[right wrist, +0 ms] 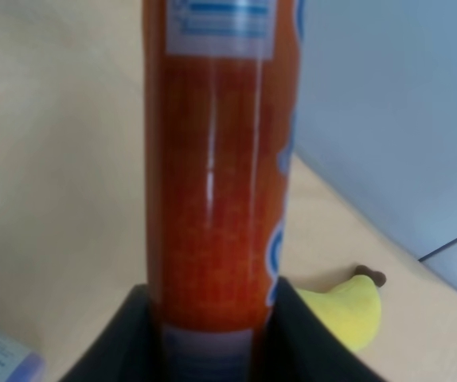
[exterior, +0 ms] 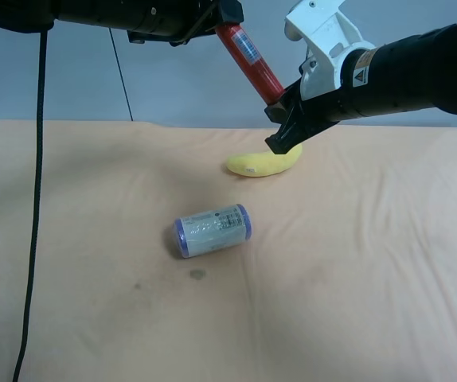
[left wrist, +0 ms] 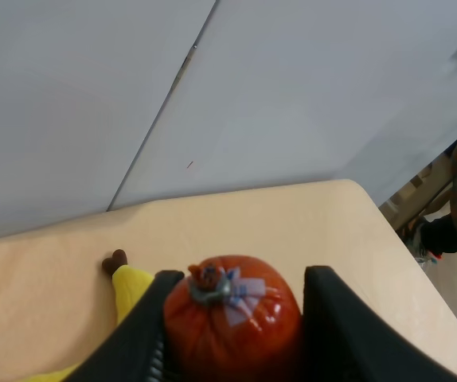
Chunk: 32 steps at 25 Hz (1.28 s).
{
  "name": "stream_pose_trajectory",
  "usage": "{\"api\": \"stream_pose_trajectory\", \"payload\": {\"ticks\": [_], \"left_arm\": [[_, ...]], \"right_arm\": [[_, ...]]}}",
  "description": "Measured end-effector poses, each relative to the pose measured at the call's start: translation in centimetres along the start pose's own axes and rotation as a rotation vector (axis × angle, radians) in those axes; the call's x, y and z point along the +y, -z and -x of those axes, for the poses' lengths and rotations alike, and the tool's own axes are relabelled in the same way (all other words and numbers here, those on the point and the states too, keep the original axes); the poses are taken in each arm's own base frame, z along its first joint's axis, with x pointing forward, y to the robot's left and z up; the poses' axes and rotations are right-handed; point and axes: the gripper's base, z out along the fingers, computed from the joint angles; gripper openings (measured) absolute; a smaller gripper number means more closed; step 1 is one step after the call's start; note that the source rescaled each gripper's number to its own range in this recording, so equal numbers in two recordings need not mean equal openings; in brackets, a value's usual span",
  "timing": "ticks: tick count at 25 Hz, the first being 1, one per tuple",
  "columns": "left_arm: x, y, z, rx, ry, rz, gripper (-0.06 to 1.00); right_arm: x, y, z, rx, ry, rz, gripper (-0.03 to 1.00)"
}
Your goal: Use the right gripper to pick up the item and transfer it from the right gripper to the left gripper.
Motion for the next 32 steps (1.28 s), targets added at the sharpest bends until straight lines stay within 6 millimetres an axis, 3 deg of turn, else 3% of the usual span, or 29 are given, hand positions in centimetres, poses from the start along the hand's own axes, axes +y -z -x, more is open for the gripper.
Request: {"api": "stream_pose_trajectory", "payload": {"ticks": [13,15,18,19,23,32], "left_arm": [[0.00,0.00,0.00,0.000,-0.003,0.000,0.07],[-0.03,0.00,-0.04,0.004,-0.014,-0.003,0.04],[0.03,-0.10,-0.17,0.009,-0.033,-0.002,0.00],[0.02,-0.10,-0.17,0.009,-0.033,-0.003,0.00],[0.02,-0.10,-0.17,0.009,-0.033,-0.003,0.00],[-0.02,-0.10,-0.22,0.015,-0.033,-0.008,0.00]], "right_arm": [[0.11,0.00,0.07,-0.004,-0.083,0.004,0.03],[0.04,0.00,0.29,-0.028,-0.098,-0.003,0.25],[-0.10,0.06,0.63,-0.061,-0.113,-0.013,0.77],[-0.12,0.06,0.70,-0.068,-0.126,-0.014,0.86],[-0.17,0.07,0.82,-0.081,-0.143,-0.018,0.98],[-0.16,0.13,0.79,-0.077,-0.148,-0.016,1.00]]}}
